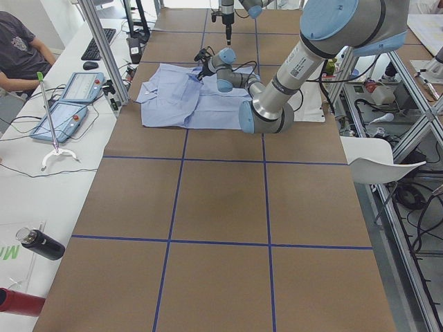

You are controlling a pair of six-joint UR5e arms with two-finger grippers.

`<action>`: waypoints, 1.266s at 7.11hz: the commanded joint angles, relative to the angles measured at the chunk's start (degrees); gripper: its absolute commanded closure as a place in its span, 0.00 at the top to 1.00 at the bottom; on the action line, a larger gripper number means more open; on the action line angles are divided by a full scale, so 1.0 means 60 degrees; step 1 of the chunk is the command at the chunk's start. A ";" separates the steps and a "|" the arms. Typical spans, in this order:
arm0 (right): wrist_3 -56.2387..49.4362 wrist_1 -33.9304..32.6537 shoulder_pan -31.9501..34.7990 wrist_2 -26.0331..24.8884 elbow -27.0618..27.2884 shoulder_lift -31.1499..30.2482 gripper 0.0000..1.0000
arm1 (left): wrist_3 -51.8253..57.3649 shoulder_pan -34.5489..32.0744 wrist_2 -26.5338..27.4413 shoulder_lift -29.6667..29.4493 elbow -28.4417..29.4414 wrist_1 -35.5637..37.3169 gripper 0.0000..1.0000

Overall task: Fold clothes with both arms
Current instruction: 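Lay the sleeve down across the body and open the left gripper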

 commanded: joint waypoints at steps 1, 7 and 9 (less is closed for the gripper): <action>0.0005 -0.0001 0.0002 -0.0005 0.0023 0.0000 1.00 | 0.0437 0.0304 0.0001 -0.0234 0.0010 -0.0202 0.00; 0.0020 0.0028 -0.0013 -0.0019 0.0096 0.0000 1.00 | -0.0130 0.0410 -0.0042 -0.0397 -0.0121 -0.0891 0.99; 0.1167 0.1293 -0.0506 -0.0310 0.0097 0.0000 1.00 | -0.0280 0.0175 -0.0407 -0.0106 -0.0632 0.0111 0.99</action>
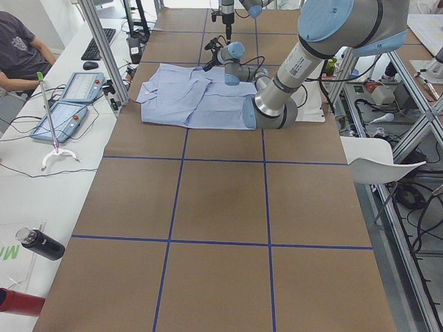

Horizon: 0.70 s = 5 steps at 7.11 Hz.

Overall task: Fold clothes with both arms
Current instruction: 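Lay the sleeve down across the body and open the left gripper, then move the left gripper to the shirt side while the right gripper reaches the hem corner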

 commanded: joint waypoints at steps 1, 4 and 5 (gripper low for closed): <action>0.1327 0.1331 -0.0755 -0.0646 -0.0023 -0.0015 1.00 | -0.0082 -0.0338 -0.0274 0.0545 -0.0998 0.1773 0.99; 0.2223 0.1395 -0.1883 -0.1468 0.0079 0.0292 1.00 | -0.0257 -0.1508 -0.3122 0.3571 -0.4818 0.4501 0.99; 0.2588 0.1395 -0.2569 -0.2123 0.0108 0.0307 1.00 | -0.0258 -0.1686 -0.3551 0.4509 -0.5713 0.4538 0.99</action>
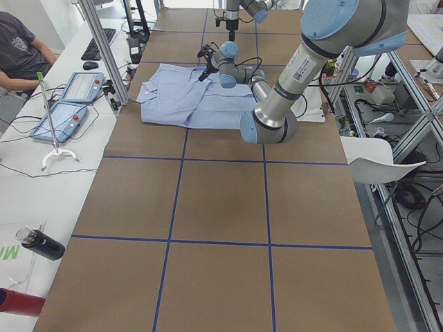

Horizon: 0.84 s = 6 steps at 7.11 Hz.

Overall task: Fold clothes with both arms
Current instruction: 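Move the left gripper to the shirt side while the right gripper reaches the hem corner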

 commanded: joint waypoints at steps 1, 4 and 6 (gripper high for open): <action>0.0918 0.0011 -0.1345 -0.1171 0.0059 0.0067 1.00 | -0.0042 -0.0378 -0.0842 0.1491 -0.1672 0.0431 0.99; 0.1609 -0.0018 -0.2317 -0.1455 0.0015 -0.0356 1.00 | -0.0715 -0.0364 -0.0960 0.1773 -0.2130 0.0446 0.99; 0.1627 -0.0018 -0.2420 -0.1309 0.0030 -0.0679 0.97 | -0.0745 -0.0350 -0.0960 0.1787 -0.2146 0.0446 0.99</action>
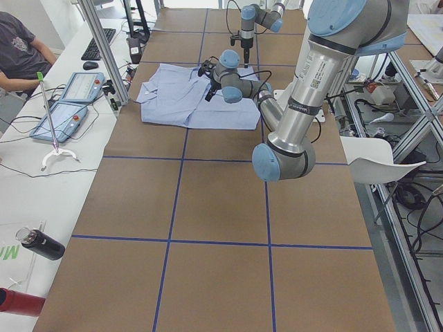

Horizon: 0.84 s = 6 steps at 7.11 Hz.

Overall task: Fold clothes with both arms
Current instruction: 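Move the left gripper to the shirt side while the right gripper reaches the hem corner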

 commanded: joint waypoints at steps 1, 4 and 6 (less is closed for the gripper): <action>0.0050 -0.0044 -0.0093 0.0173 -0.0027 -0.0184 0.93 | -0.0054 0.0028 -0.0007 0.0005 -0.0021 0.0001 0.99; 0.0064 -0.0089 -0.0123 0.0218 -0.0247 -0.0169 0.77 | -0.0054 0.0043 0.0008 0.0019 -0.0007 0.0001 0.99; 0.0079 -0.0089 -0.0123 0.0218 -0.0321 -0.0154 0.71 | -0.0054 0.0028 0.0008 0.0020 -0.0007 0.0001 0.99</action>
